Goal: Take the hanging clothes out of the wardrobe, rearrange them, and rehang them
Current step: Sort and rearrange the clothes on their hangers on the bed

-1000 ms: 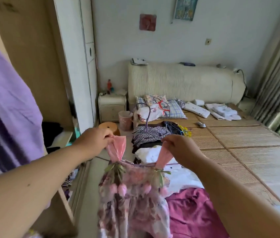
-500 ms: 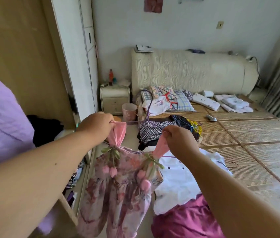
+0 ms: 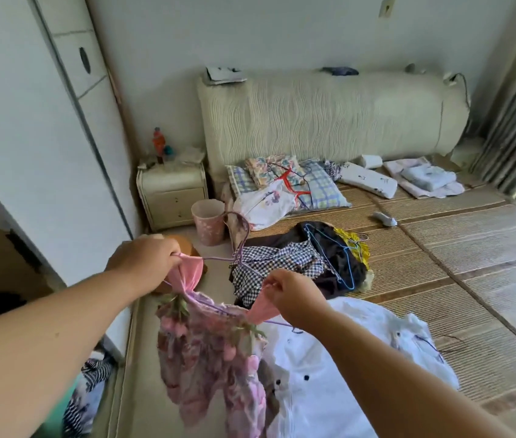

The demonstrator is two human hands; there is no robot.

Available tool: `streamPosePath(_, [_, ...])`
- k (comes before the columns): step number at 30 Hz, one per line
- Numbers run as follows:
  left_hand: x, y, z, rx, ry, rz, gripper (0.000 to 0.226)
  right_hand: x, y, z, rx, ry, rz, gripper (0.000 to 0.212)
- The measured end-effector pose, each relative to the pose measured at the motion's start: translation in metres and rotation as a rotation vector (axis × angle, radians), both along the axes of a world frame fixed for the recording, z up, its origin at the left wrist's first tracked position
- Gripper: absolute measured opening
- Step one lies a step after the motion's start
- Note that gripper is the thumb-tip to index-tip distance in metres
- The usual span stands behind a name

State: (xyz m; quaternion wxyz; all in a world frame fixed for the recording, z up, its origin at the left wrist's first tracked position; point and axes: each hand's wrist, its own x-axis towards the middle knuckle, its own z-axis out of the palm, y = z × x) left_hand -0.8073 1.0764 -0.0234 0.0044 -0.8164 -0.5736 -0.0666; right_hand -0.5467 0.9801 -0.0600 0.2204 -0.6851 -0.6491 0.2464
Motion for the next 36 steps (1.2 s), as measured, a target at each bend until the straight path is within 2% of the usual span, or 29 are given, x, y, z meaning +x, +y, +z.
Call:
streamPosePath(9, [0.077,0.165,0.016,-0.015,0.106,-0.219,0.012,0.041,0.115,-0.022,-0.071,0.045,-0.134,0.016])
streamPosePath(14, [0.119,0.275,-0.018,0.028,0.256,-0.392,0.015,0.049,0.182,-0.054,-0.130,0.006,-0.297,0.018])
streamPosePath(20, [0.167,0.380,-0.068,-0.104,0.312,-0.609,0.018,0.051,0.241,-0.082,-0.227,0.016,-0.529,0.017])
streamPosePath(27, [0.262,0.427,-0.101,-0.305,0.255,-0.824,0.027,0.089,0.261,-0.102,-0.258,0.066,-0.793,0.019])
streamPosePath(30, [0.311,0.437,-0.114,-0.305,0.238,-0.890,0.017,0.124,0.266,-0.116,-0.273,0.059,-0.922,0.018])
streamPosePath(36, [0.404,0.470,-0.114,-0.289,0.242,-0.971,0.019,0.198,0.301,-0.126,-0.242,0.041,-1.050,0.018])
